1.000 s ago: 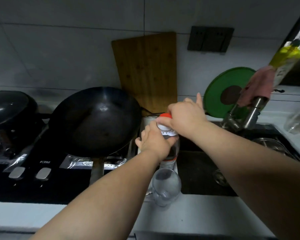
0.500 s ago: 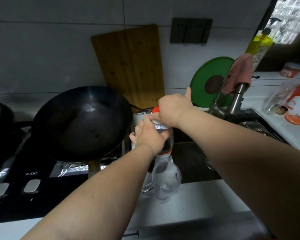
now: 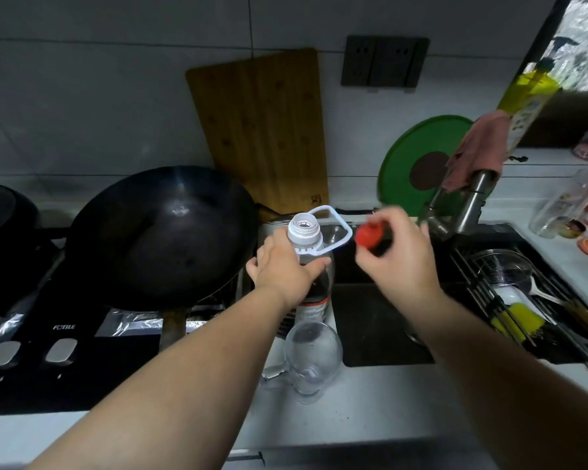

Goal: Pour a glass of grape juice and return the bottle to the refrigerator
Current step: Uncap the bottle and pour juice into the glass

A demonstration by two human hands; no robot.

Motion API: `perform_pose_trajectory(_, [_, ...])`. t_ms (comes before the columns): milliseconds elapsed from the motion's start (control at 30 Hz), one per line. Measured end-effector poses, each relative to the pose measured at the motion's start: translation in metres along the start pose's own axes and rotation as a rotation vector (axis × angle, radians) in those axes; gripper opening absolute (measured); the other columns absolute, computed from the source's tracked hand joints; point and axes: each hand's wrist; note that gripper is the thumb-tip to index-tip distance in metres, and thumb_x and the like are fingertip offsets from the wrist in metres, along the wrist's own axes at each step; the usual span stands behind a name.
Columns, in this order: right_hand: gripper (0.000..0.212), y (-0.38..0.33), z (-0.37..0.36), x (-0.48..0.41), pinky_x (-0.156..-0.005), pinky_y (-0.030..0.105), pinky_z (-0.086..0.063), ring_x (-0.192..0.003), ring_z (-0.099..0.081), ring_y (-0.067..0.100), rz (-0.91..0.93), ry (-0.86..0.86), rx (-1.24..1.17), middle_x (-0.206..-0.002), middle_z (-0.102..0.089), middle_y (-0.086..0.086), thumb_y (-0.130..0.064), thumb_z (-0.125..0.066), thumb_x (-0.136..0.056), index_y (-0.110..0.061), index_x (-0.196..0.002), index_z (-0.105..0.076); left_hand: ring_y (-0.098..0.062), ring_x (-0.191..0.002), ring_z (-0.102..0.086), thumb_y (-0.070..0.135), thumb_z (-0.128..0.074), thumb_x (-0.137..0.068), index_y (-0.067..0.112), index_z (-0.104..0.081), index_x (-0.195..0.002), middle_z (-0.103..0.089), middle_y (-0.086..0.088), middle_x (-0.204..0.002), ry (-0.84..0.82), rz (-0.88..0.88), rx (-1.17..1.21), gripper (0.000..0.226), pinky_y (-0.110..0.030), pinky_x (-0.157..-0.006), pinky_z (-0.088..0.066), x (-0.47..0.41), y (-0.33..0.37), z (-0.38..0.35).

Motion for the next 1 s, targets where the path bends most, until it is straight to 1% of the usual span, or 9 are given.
perform_pose_trajectory(67, [0.038,0.037,-0.010,0.044,-0.094,0.060,-0.043,-0.088,-0.053,0.011,-0.152,0.003,-0.036,-0.085,-0.058,-0.012,-0.010,-0.079,-0.066,-0.021,-0.095,-0.057,-0.023,-0.128,-0.040,0.056,-0.072,-0.073,0.028,-0.038,-0.131,-0.048,0.003,-0.131,0.004,-0.005,-0.005,0.073,-0.045,-0.110,-0.022,0.000,0.000,0.000])
perform_pose_trajectory(133, [0.045,0.068,-0.024,0.089,-0.089,0.057,-0.048,-0.085,-0.058,0.013,-0.164,-0.117,0.022,-0.086,-0.058,-0.015,-0.014,-0.083,-0.065,-0.024,-0.100,-0.058,-0.023,-0.128,-0.040,0.057,-0.072,-0.073,0.027,-0.039,-0.131,-0.047,0.003,-0.131,0.006,-0.012,0.000,0.073,-0.044,-0.109,-0.022,0.000,-0.001,0.000])
perform_pose_trajectory(300, [0.064,0.106,-0.051,0.162,-0.116,0.051,-0.022,-0.132,-0.047,0.019,-0.143,-0.464,0.197,-0.132,-0.061,-0.002,-0.042,-0.076,-0.078,-0.031,-0.137,-0.053,-0.024,-0.125,-0.041,0.056,-0.073,-0.073,0.027,-0.038,-0.131,-0.047,0.003,-0.130,0.005,-0.020,0.012,0.073,-0.045,-0.109,-0.023,0.000,-0.003,-0.002])
perform_pose_trajectory(400, [0.060,0.122,-0.061,0.187,-0.109,0.053,-0.030,-0.126,-0.056,0.024,-0.069,-0.543,0.270,-0.122,-0.068,0.005,-0.043,-0.079,-0.071,-0.028,-0.127,-0.063,-0.024,-0.124,-0.041,0.056,-0.073,-0.073,0.027,-0.038,-0.130,-0.048,0.003,-0.130,0.010,-0.017,0.008,0.073,-0.045,-0.107,-0.024,0.001,-0.004,-0.002])
perform_pose_trajectory(567, [0.057,0.129,-0.065,0.207,-0.107,0.052,-0.032,-0.129,-0.053,0.023,0.040,-0.631,0.348,-0.128,-0.064,-0.010,-0.046,-0.082,-0.069,-0.032,-0.121,-0.064,-0.019,-0.118,-0.040,0.055,-0.074,-0.074,0.028,-0.039,-0.128,-0.049,0.005,-0.130,0.017,0.002,0.039,0.070,-0.042,-0.106,-0.025,0.005,-0.004,-0.004])
perform_pose_trajectory(667, [0.051,0.134,-0.065,0.213,-0.115,0.046,-0.020,-0.134,-0.046,0.025,0.081,-0.641,0.346,-0.138,-0.057,-0.008,-0.053,-0.062,-0.078,-0.034,-0.126,-0.057,-0.016,-0.114,-0.038,0.053,-0.074,-0.074,0.030,-0.039,-0.129,-0.049,0.006,-0.130,0.016,0.018,0.053,0.069,-0.044,-0.109,-0.025,0.007,-0.003,-0.003])
perform_pose_trajectory(733, [0.058,0.134,-0.062,0.213,-0.111,0.045,-0.018,-0.137,-0.042,0.025,0.075,-0.652,0.324,-0.141,-0.054,-0.005,-0.057,-0.050,-0.076,-0.034,-0.129,-0.052,-0.019,-0.119,-0.042,0.055,-0.075,-0.072,0.031,-0.039,-0.128,-0.051,0.007,-0.129,0.030,0.013,0.054,0.071,-0.043,-0.108,-0.026,0.008,-0.003,-0.004])
perform_pose_trajectory(867, [0.062,0.128,-0.048,0.201,-0.112,0.042,-0.016,-0.140,-0.027,0.015,0.048,-0.600,0.256,-0.146,-0.049,-0.005,-0.055,-0.049,-0.078,-0.034,-0.136,-0.043,-0.019,-0.121,-0.045,0.067,-0.072,-0.053,0.034,-0.041,-0.126,-0.053,0.010,-0.126,0.012,0.049,0.057,0.086,-0.046,-0.108,-0.028,0.012,0.003,-0.002])
perform_pose_trajectory(1000, [0.067,0.112,-0.033,0.155,-0.117,0.039,-0.008,-0.145,-0.020,0.017,0.068,-0.358,0.094,-0.156,-0.031,0.000,-0.045,-0.048,-0.081,-0.029,-0.144,-0.033,-0.017,-0.116,-0.041,0.071,-0.067,-0.050,0.038,-0.043,-0.123,-0.048,0.014,-0.114,-0.008,0.112,0.104,0.084,-0.045,-0.107,-0.028,0.016,0.017,0.003])
Point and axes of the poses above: each hand's wrist, its own x-axis away from the middle knuckle, its own z-axis out of the back of the hand, y = z × x
